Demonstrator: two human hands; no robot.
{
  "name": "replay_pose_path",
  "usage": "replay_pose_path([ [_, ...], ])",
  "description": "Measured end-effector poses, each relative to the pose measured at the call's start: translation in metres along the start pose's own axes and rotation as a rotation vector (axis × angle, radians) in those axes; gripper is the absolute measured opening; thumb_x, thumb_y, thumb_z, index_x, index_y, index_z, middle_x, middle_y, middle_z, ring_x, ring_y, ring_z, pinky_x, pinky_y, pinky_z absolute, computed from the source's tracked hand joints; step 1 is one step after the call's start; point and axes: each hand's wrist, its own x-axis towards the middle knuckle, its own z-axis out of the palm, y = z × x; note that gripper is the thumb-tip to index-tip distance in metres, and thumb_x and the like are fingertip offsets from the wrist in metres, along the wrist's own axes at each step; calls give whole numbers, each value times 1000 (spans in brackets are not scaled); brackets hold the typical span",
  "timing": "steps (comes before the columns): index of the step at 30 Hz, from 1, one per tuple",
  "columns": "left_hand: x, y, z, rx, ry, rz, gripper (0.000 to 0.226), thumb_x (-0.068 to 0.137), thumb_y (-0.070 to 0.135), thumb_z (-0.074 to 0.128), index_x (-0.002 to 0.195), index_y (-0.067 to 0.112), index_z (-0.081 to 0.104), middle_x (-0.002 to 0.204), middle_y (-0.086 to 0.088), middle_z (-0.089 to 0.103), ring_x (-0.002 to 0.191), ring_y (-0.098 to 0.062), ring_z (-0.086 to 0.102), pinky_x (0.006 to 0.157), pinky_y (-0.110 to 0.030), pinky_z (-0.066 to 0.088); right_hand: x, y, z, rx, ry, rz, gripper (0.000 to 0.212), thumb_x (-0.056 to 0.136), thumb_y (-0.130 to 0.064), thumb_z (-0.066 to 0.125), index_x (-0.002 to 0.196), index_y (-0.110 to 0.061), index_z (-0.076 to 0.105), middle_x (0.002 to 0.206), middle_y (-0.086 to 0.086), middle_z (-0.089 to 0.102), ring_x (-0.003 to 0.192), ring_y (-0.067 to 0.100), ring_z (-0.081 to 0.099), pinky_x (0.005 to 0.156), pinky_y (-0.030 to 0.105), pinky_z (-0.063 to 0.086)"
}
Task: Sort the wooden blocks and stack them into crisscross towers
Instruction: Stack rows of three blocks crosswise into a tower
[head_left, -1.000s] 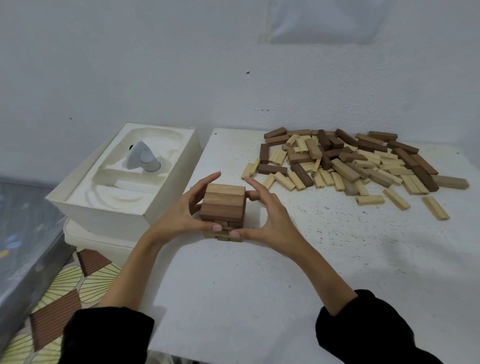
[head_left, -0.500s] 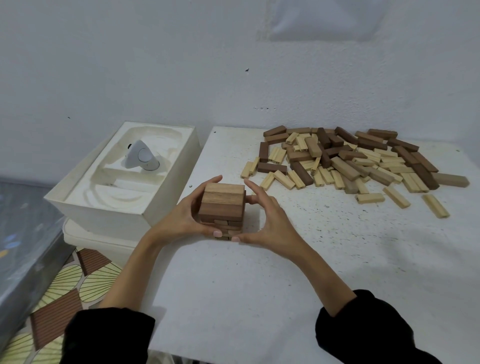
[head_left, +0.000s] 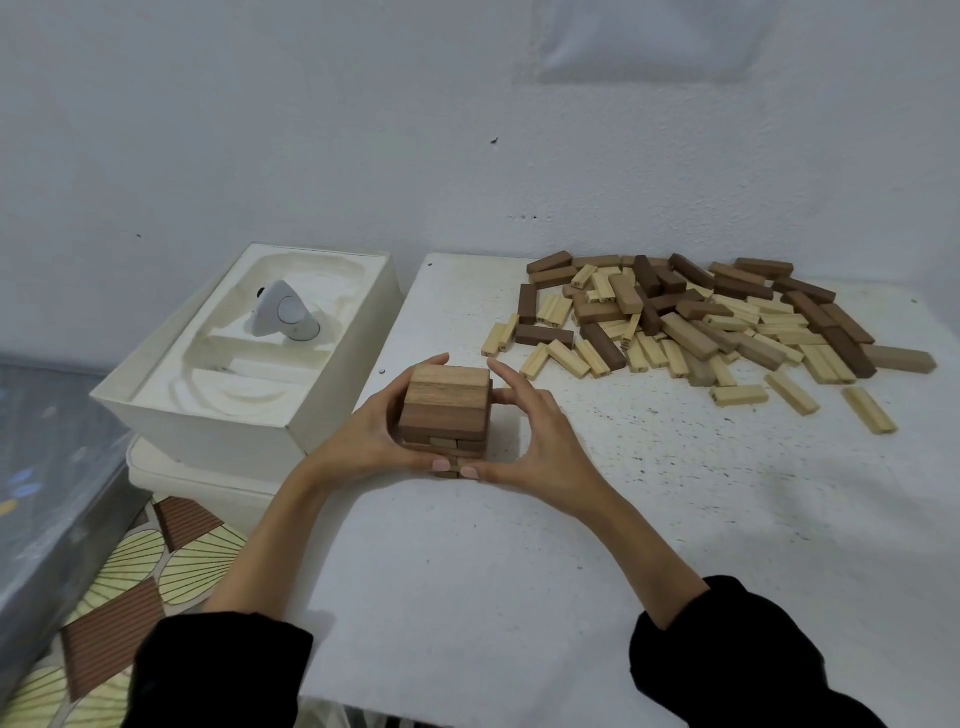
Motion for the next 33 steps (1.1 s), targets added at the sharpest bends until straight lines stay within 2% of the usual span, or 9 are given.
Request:
replay_pose_path([
  [4, 0, 0, 0, 10, -2, -1, 104, 56, 12, 85, 143, 32, 32, 127, 15, 58, 119, -8, 55, 89, -16, 46, 0, -1, 0, -4, 2, 4, 101, 66, -32, 83, 143, -40, 17, 133, -10, 44, 128, 12, 30, 105, 37, 25],
  [11, -4, -5, -12, 132, -74, -28, 124, 55, 8, 91, 149, 33, 13, 141, 18, 41, 127, 7, 41, 94, -5, 34, -3, 5, 2, -89, -77, 37, 115, 61, -35, 86, 144, -42, 6, 144, -4, 30, 134, 15, 22, 107, 37, 22],
  [15, -4, -7, -12, 169, -64, -24, 123, 55, 9, 91, 150, 29, 15, 145, 21, 36, 132, 6, 34, 101, -7, 30, 1, 10, 6, -163, -83, 54, 116, 63, -38, 84, 146, -40, 2, 142, 2, 35, 133, 19, 26, 110, 38, 20],
  [18, -3, -9, -9, 209, -57, -11, 121, 53, 17, 92, 150, 25, 20, 143, 34, 31, 135, 6, 30, 106, -10, 28, 4, 13, 7, -181, -72, 32, 115, 64, -39, 84, 146, -39, 4, 137, 0, 41, 129, 18, 30, 106, 33, 19],
  [21, -4, -9, -6, 218, -4, -7, 110, 53, 8, 92, 141, 33, 30, 134, 43, 36, 126, 13, 38, 99, -6, 33, 6, 15, 8, -187, -64, 9, 113, 64, -39, 84, 146, -36, 6, 133, -2, 45, 126, 15, 32, 100, 28, 18],
  [23, -4, -9, -4, 214, 43, -14, 100, 54, 2, 90, 130, 39, 35, 126, 37, 48, 115, 17, 45, 89, -2, 35, 7, 16, 8, -196, -58, 0, 113, 63, -39, 84, 146, -36, 6, 133, -2, 46, 126, 15, 32, 99, 27, 18],
  [27, -4, -7, -2, 215, 53, -9, 99, 54, 0, 89, 130, 35, 37, 124, 29, 53, 112, 16, 48, 86, -3, 37, 7, 16, 8, -191, -48, -13, 112, 64, -38, 84, 147, -35, 8, 132, -3, 47, 126, 14, 32, 98, 25, 16],
  [31, -5, -3, 0, 251, 74, -11, 92, 52, 1, 91, 106, 63, 50, 101, 42, 58, 100, 17, 54, 78, -2, 40, 8, 17, 9, -196, -33, -21, 112, 64, -38, 84, 146, -35, 8, 133, -4, 48, 126, 14, 34, 99, 27, 17],
  [33, -6, 0, 0, 238, 64, -9, 89, 43, 23, 94, 99, 73, 47, 102, 40, 59, 100, 14, 55, 79, -2, 40, 8, 17, 10, -194, -28, -18, 112, 63, -39, 84, 146, -35, 9, 134, -2, 47, 127, 15, 35, 102, 30, 18],
])
